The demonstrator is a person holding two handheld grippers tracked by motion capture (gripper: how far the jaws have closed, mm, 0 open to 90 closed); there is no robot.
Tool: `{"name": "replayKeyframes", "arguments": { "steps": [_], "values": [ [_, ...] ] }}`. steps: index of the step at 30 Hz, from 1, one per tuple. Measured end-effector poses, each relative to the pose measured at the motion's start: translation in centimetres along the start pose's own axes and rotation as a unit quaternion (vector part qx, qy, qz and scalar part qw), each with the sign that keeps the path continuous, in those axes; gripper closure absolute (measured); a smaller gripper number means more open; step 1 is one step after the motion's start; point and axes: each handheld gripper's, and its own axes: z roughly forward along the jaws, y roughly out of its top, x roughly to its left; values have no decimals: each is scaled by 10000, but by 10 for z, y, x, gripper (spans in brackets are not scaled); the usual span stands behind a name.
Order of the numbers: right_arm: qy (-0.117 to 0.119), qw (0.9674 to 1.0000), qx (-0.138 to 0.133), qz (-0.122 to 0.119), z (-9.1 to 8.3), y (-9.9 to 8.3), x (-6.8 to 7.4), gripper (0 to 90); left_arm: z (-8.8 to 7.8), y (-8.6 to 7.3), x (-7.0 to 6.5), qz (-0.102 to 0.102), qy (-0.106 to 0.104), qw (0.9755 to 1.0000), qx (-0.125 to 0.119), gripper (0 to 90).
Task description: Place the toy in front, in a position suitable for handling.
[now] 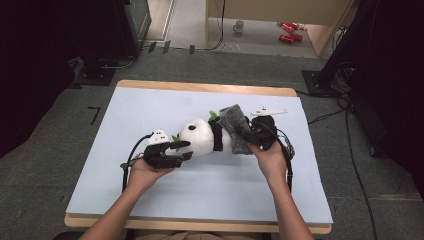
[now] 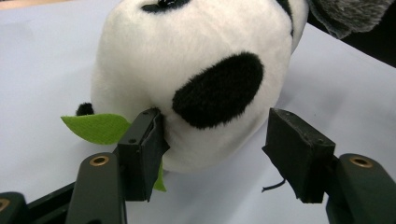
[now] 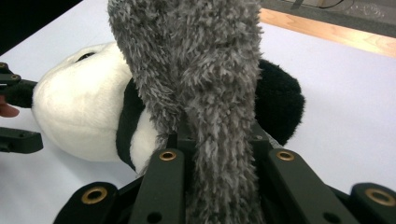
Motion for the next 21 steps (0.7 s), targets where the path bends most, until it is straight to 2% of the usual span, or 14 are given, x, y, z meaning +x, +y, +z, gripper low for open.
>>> {"name": "replayKeyframes", "arguments": {
  "steps": [4, 9, 10, 13, 18, 21],
  "values": [
    [43, 9999, -95, 26, 5, 1, -5, 758, 2, -3, 7, 2, -15, 10000, -63, 354],
    [31, 9998, -205, 79, 9, 3, -10, 751, 9, -6, 14, 245, 100, 9996, -72, 297],
    [2, 9997, -226, 84, 9, 4, -11, 750, 11, -6, 15, 229, 131, 9996, -41, 284],
    [-5, 9995, -273, 156, 11, 4, -14, 749, 19, -4, 20, 95, 36, 9999, -77, 261],
    [1, 9993, -302, 218, 12, 3, -16, 748, 24, -3, 23, 196, 15, 9995, -230, 228],
    [4, 9993, -297, 225, 13, 3, -15, 748, 28, -1, 20, 244, 116, 9994, -219, 196]
  ]
}}
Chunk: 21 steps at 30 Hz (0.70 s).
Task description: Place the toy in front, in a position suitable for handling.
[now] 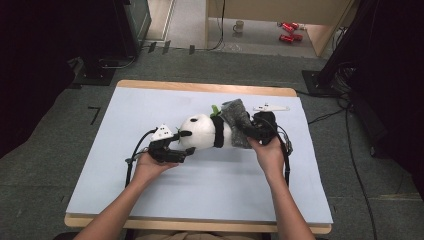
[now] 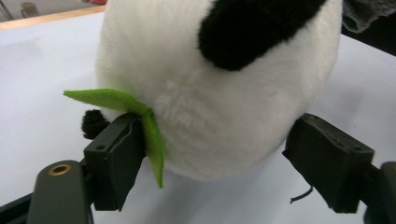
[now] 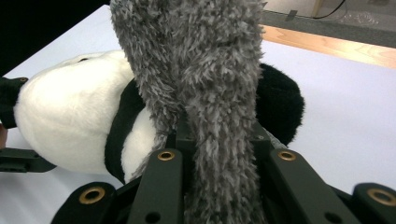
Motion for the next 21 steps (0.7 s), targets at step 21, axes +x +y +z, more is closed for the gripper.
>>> {"name": "replayKeyframes", "arguments": {
  "steps": [21],
  "values": [
    [-29, 10000, 44, -55, 0, 0, 3, 749, -7, 11, -2, 167, 70, 9987, -476, 173]
  ]
}}
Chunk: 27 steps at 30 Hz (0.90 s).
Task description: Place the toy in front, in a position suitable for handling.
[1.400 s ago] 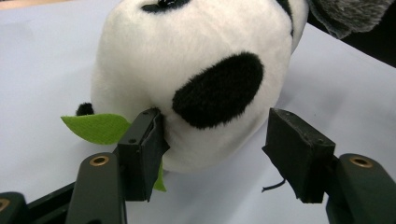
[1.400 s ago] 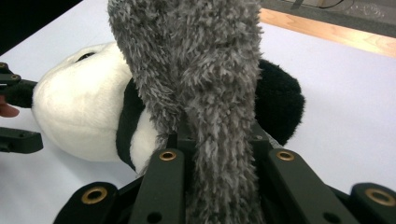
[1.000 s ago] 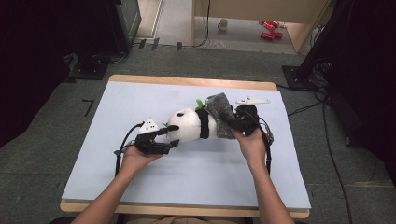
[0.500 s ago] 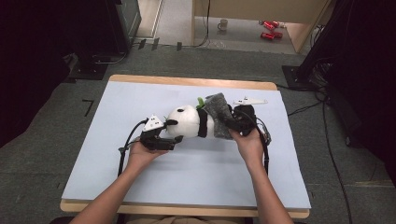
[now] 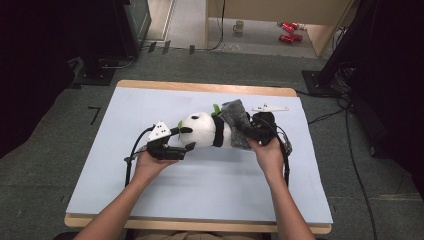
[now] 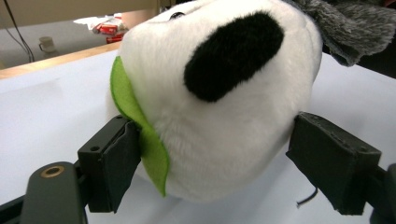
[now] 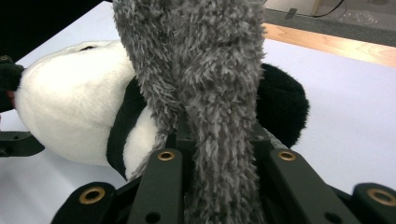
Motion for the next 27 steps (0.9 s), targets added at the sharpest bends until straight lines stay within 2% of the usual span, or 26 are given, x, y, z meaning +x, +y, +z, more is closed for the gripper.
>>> {"name": "replayKeyframes", "arguments": {
  "steps": [2, 4, 6, 7, 8, 9, 11, 12, 14, 16, 19, 21, 25, 27],
  "values": [
    [19, 10000, -7, 13, 1, 0, 2, 748, 5, -1, 0, 5, 33, 10000, 72, 138],
    [26, 10000, -11, -21, 1, 0, 3, 747, 12, -2, -1, 103, 235, 9996, 138, 135],
    [25, 10000, -8, -37, 1, 1, 5, 746, 17, -4, -1, 104, 363, 9991, 188, 163],
    [20, 10000, -10, -34, 1, 1, 6, 745, 18, -4, 0, 99, 407, 9989, 218, 205],
    [82, 10000, -39, -24, 2, 1, 6, 745, 19, -5, 1, 36, 439, 9987, 251, 305],
    [82, 10000, -39, -24, 2, 1, 6, 745, 19, -5, 2, -72, 461, 9985, 299, 305],
    [151, 9999, -84, 7, 1, 2, 9, 746, 17, -4, 3, -253, 453, 9979, 375, 405],
    [160, 9998, -84, -34, 1, 4, 12, 746, 16, -4, 3, -288, 437, 9977, 426, 484],
    [180, 9998, -68, -63, -1, 6, 15, 745, 13, -3, 5, -489, 291, 9972, 477, 530],
    [199, 9997, -81, -66, -2, 8, 17, 745, 9, -3, 9, -735, 146, 9957, 543, 549],
    [310, 9995, -91, -52, -7, 12, 23, 746, 2, 0, 7, -935, 17, 9939, 592, 587],
    [390, 9991, -101, -115, -11, 15, 29, 747, -4, 5, 4, -1197, -97, 9907, 647, 596],
    [642, 9975, -197, -200, -22, 25, 49, 747, -18, 12, -8, -1476, -322, 9856, 757, 594],
    [796, 9963, -212, -248, -25, 28, 61, 746, -23, 11, -15, -1595, -449, 9830, 793, 589]
  ]
}}
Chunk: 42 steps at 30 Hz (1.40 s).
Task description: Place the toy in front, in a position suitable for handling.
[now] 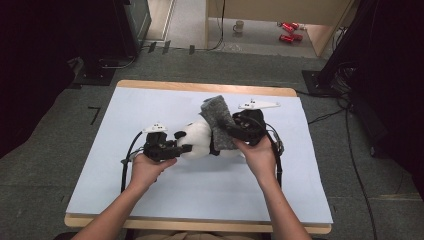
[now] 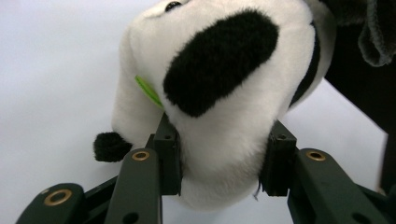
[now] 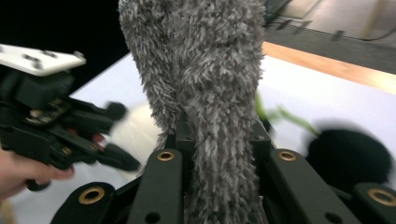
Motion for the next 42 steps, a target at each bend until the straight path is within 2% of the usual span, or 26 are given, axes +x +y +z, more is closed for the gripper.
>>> {"name": "replayKeyframes", "arguments": {
  "steps": [2, 6, 11, 13, 18, 22, 23, 25, 27, 30, 33, 38, 42],
  "values": [
    [129, 9999, 66, -8, 3, 1, 9, 746, 1, -6, -5, 110, 93, 9999, -38, 582],
    [434, 9985, 344, -34, 22, -5, 28, 744, 5, -9, -6, 132, 209, 9995, -175, 552],
    [598, 9970, 476, -82, 40, -11, 44, 732, 5, -12, -13, 431, 419, 9979, -234, 528],
    [545, 9970, 539, -138, 48, -16, 47, 733, 7, -13, -15, 534, 531, 9970, -203, 528],
    [330, 9965, 618, -455, 55, -24, 41, 747, 11, -16, -13, 545, 560, 9969, -95, 525],
    [306, 9960, 667, -505, 53, -26, 34, 748, 11, -16, -10, 574, 538, 9969, -43, 520],
    [287, 9959, 683, -510, 52, -26, 33, 747, 11, -16, -9, 528, 529, 9972, -37, 519],
    [130, 9957, 725, -556, 49, -26, 28, 740, 11, -16, -6, 459, 518, 9976, -42, 517],
    [-69, 9954, 789, -531, 45, -26, 21, 735, 11, -15, -3, 406, 458, 9981, -37, 514],
    [-41, 9962, 794, -353, 40, -28, 8, 749, 11, -14, -3, 425, 440, 9981, -46, 513],
    [-111, 9962, 767, -395, 38, -28, 4, 762, 11, -14, 0, 399, 375, 9985, -43, 512],
    [-154, 9965, 756, -324, 32, -26, -2, 765, 11, -13, 2, 400, 321, 9987, -20, 512],
    [-317, 9971, 666, -211, 20, -24, -10, 763, 10, -12, 5, 397, 284, 9988, -1, 510]
  ]
}}
